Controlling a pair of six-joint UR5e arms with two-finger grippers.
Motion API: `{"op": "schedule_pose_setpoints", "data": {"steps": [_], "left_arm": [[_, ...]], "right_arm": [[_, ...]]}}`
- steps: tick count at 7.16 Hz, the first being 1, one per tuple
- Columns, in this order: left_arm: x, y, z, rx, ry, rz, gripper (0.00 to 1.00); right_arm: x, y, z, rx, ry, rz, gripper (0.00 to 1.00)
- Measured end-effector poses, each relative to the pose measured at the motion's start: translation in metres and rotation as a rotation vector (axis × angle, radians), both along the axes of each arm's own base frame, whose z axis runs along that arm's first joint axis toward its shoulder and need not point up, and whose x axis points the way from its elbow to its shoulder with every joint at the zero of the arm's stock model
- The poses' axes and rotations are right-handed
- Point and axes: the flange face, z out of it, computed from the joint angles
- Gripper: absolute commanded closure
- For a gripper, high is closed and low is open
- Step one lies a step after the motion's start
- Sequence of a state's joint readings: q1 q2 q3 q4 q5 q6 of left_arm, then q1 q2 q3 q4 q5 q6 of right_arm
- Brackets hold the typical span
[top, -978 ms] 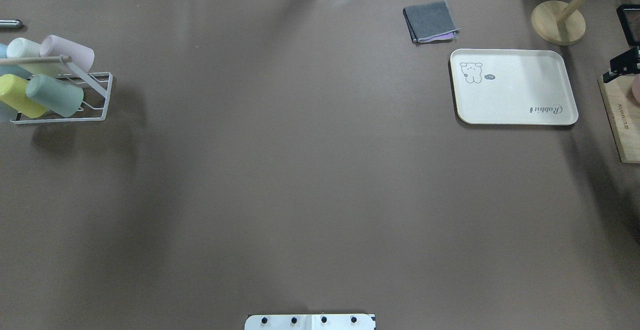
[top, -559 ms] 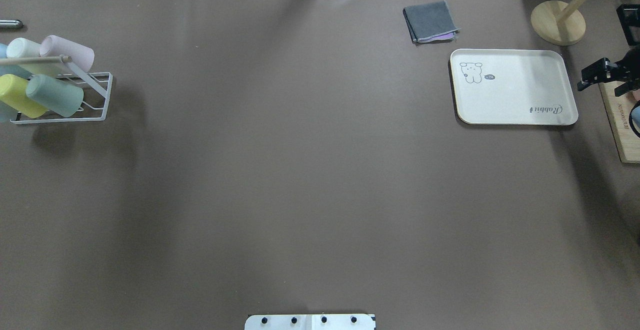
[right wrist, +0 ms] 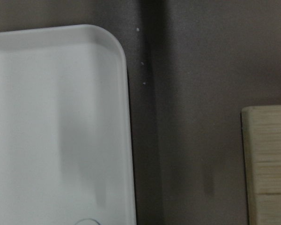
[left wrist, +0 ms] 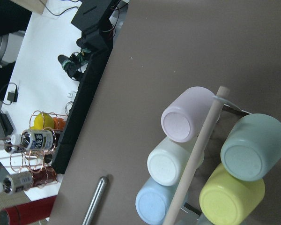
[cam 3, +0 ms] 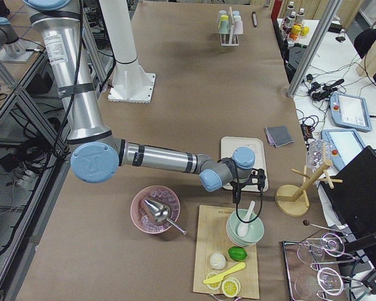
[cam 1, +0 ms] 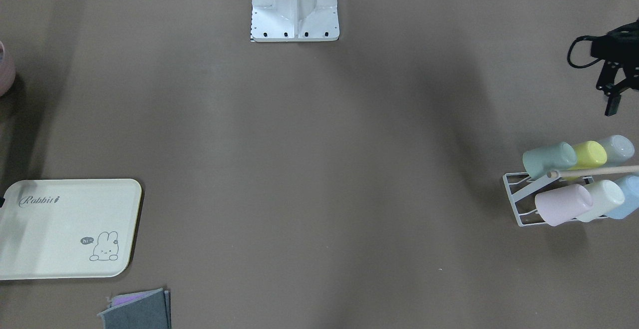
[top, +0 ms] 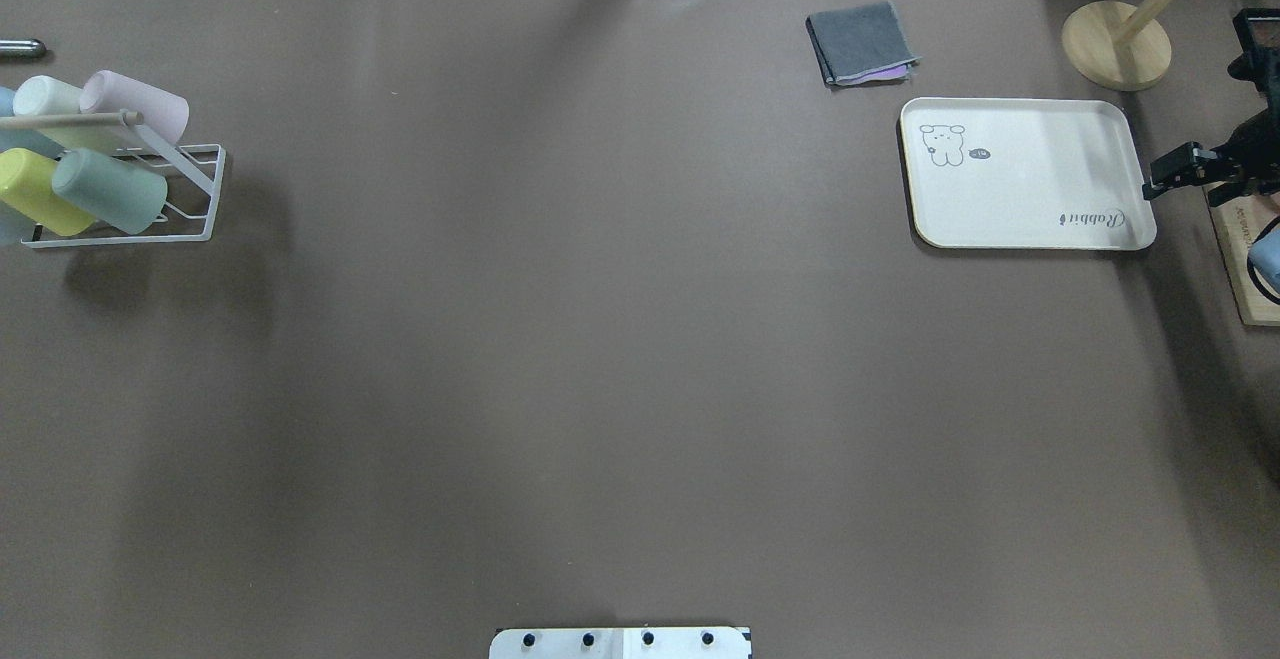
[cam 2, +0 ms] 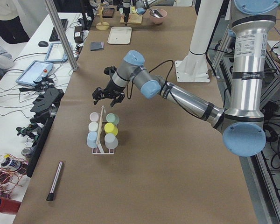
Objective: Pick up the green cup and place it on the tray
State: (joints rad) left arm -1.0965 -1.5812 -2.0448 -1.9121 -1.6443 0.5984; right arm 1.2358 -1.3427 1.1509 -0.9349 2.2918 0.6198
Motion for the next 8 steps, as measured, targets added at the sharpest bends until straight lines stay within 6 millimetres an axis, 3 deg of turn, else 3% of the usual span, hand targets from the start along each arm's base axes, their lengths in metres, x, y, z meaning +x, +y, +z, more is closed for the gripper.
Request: {"op": "schedule_pose_setpoints", "data": {"steps": [1, 3, 5, 7, 8], "left_arm": [[0.046, 0.005, -0.012, 0.101, -0.131, 0.052, 0.02], [0.110, 0.025, -0.020, 0.240, -0.346, 0.130, 0.02], [0.143, 0.045, -0.017, 0.349, -0.564, 0.193, 0.03], [0.183, 0.080, 0.001, 0.435, -0.785, 0.226, 0.05], [0.191, 0.093, 0.013, 0.451, -0.845, 0.238, 0.10]], "right_arm": [[-0.005, -0.002, -0.001, 0.004, -0.001, -0.006, 0.14], [-0.014, -0.009, -0.004, 0.004, -0.001, -0.013, 0.31], [-0.019, -0.010, -0.003, 0.002, 0.003, -0.018, 0.40], [-0.024, -0.011, -0.002, 0.003, 0.010, -0.023, 0.55], [-0.025, -0.011, -0.002, 0.004, 0.011, -0.023, 0.55]]}}
